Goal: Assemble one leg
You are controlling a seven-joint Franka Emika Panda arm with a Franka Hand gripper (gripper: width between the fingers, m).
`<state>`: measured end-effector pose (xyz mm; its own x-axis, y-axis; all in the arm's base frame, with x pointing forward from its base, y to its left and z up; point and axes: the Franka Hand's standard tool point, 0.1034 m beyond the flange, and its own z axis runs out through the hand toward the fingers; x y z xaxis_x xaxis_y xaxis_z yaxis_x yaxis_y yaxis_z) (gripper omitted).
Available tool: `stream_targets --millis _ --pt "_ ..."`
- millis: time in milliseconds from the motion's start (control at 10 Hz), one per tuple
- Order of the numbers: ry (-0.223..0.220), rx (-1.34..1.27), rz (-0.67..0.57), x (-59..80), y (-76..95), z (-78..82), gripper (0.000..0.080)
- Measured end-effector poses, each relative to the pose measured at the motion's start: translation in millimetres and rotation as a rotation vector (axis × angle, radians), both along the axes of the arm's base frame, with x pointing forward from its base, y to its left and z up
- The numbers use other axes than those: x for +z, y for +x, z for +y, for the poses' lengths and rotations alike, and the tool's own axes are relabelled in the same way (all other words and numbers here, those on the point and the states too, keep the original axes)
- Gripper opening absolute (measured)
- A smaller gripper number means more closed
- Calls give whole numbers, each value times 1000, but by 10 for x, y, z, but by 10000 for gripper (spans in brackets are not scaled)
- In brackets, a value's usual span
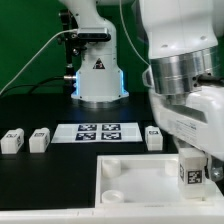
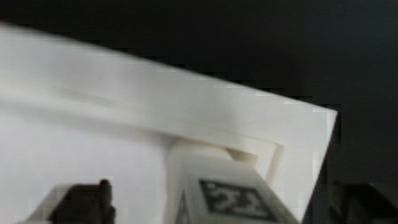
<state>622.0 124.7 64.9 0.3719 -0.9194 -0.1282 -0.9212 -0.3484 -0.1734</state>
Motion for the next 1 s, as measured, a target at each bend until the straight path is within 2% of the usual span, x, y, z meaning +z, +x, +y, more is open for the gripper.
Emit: stream_targets --millis 100,200,500,800,1000 --pt "-29 211 -18 -12 -16 -62 614" --pt "-60 325 -32 -10 -20 -52 642" --pt "-90 592 -78 -14 -18 -73 649" --pt "-186 1092 -129 39 22 -34 649" --pt "-204 1215 -142 34 18 -35 649"
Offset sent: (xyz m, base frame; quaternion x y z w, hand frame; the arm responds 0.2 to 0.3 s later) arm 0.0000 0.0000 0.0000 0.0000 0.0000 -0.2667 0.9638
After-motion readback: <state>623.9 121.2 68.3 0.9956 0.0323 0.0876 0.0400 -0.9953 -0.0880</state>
